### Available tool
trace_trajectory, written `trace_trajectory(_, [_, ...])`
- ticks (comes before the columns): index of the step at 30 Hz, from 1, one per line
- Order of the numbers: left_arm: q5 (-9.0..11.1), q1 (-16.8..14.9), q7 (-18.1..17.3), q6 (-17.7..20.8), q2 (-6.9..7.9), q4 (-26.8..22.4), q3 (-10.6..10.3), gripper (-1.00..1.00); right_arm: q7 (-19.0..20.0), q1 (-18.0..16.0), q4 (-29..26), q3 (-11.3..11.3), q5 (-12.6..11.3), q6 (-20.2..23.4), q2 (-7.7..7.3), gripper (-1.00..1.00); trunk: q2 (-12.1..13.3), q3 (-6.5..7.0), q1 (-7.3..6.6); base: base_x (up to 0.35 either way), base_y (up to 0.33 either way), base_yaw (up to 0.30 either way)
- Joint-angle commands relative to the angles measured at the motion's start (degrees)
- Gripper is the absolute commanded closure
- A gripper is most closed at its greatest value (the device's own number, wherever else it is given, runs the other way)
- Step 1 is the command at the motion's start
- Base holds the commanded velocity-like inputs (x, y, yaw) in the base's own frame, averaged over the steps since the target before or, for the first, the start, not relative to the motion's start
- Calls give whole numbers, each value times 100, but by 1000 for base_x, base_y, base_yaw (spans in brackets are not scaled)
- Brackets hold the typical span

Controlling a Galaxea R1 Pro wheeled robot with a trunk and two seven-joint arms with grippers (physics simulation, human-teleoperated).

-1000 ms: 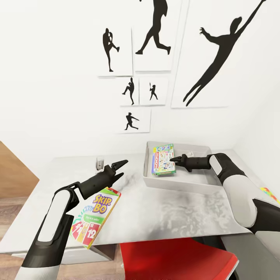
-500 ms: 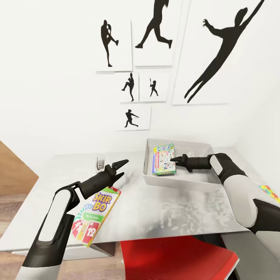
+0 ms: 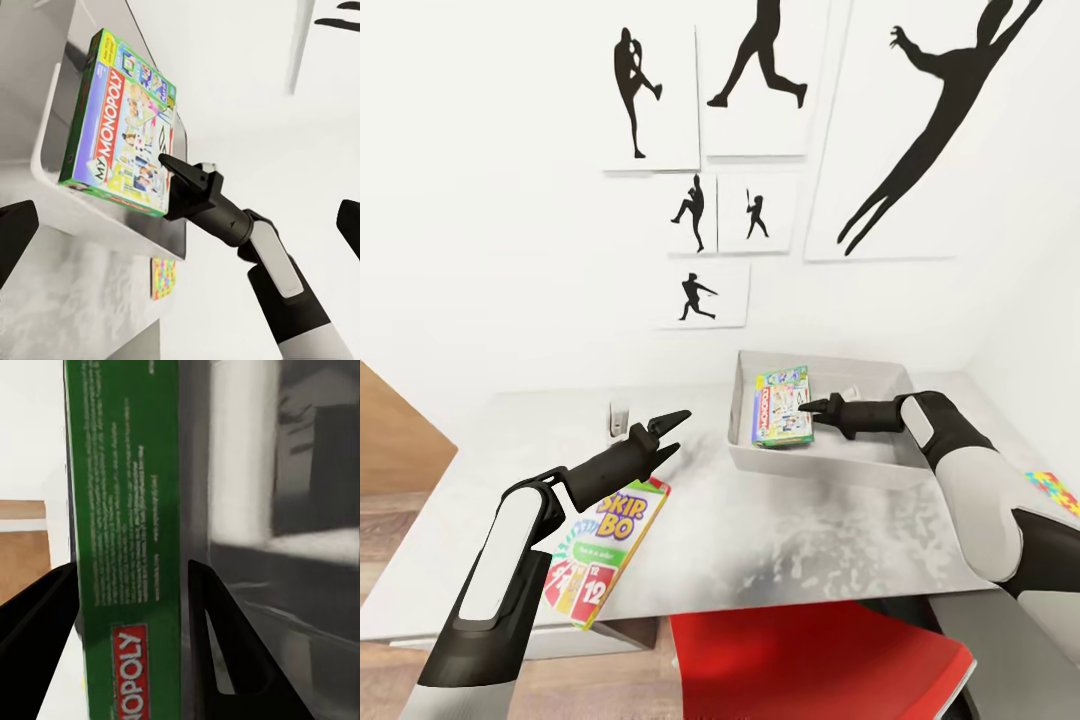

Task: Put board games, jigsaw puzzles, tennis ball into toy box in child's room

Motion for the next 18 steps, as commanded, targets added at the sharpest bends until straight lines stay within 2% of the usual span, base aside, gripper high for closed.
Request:
trace_trajectory(1, [62, -5, 56, 17, -3, -6, 2, -100, -20, -35, 2, -17, -29, 26, 1, 100, -11, -20, 3, 0, 0, 0])
trace_trajectory(7, [60, -8, 54, 17, -6, -7, -14, -100, -40, -133, 12, -18, -32, -144, 1, 100, -11, -76, 3, 0, 0, 0])
trace_trajectory(10, [58, -13, 53, 14, -5, -7, -116, -100, -51, -220, 26, -18, -32, -369, 11, 100, -11, -104, 3, 0, 0, 0])
trace_trajectory(18, [54, -35, 52, 10, -9, -7, -253, -100, -44, -310, 41, -24, -33, -625, 47, 100, -11, -178, 3, 0, 0, 0])
